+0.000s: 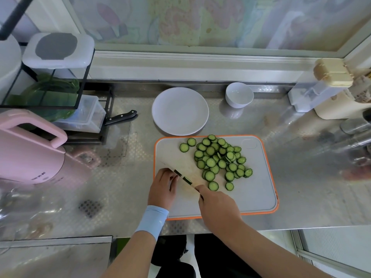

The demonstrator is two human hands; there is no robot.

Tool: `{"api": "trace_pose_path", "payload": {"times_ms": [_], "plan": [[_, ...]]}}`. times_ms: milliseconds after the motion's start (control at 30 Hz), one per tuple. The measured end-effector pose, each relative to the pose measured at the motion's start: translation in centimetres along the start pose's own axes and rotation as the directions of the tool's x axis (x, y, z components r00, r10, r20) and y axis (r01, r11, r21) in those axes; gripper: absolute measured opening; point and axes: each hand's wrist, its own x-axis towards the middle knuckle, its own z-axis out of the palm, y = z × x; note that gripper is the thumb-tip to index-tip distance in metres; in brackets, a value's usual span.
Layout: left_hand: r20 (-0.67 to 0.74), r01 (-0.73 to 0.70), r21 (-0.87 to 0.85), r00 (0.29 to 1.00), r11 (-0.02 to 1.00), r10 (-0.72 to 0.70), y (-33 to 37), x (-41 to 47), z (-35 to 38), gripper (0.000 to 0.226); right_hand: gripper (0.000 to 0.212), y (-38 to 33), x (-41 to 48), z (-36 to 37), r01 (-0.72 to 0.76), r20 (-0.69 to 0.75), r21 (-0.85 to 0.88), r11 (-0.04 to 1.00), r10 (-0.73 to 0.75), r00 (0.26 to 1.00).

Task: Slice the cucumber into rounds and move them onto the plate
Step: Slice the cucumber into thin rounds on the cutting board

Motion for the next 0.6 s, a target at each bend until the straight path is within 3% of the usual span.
{"api": "trace_pose_path", "payload": {"times_ms": [333, 600], "plan": [[-0.008, 0.018, -0.018, 1.0, 1.0, -0.018, -0.1, 0.0, 0.2, 0.015, 0.029, -0.8, 2.6, 0.5, 0.027, 0.042, -0.028, 0.999, -0.026, 0.999], [-0.016, 0.017, -0.035, 1.0, 0.999, -0.018, -0.2, -0.2, 0.2, 0.012, 0.01, -1.2, 4.6, 0.9, 0.003, 0.052, 0.044, 0.999, -0.005, 0.999]]}}
